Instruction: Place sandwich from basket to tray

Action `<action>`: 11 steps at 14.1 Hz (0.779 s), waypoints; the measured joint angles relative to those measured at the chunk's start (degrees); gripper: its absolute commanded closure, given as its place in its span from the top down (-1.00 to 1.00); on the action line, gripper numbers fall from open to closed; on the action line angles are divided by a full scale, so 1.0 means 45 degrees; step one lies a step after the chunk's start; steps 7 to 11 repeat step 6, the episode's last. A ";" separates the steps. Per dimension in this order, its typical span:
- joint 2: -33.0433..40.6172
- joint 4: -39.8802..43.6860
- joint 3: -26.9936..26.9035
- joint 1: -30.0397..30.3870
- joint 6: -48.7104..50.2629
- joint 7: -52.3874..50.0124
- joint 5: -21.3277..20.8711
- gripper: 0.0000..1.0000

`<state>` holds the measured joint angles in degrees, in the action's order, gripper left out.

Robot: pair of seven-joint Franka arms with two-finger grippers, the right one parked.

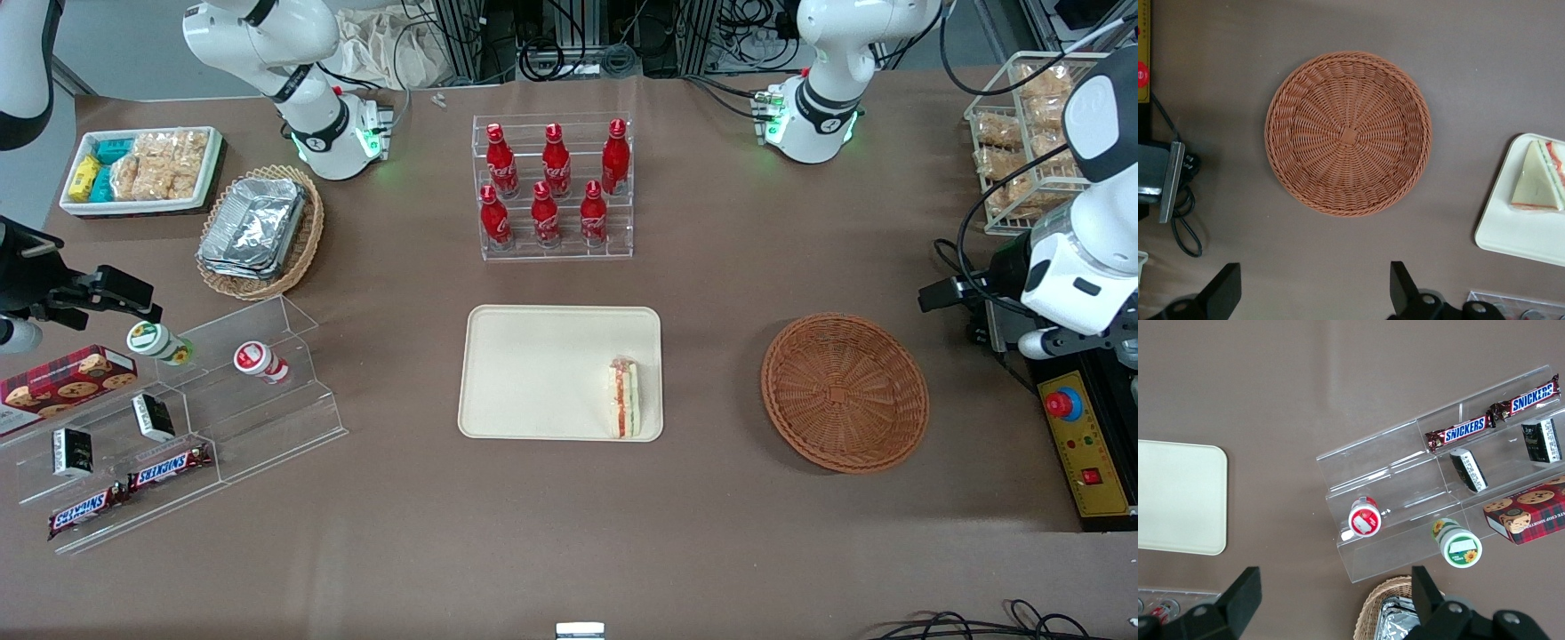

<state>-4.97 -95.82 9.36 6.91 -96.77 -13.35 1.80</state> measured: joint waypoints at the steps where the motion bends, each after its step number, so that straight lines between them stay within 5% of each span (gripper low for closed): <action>1: 0.0028 -0.0115 -0.0002 0.0025 -0.0017 0.0163 -0.0006 1.00; 11: 0.0063 0.0230 -0.0025 0.0239 -0.0058 0.0398 -0.0038 1.00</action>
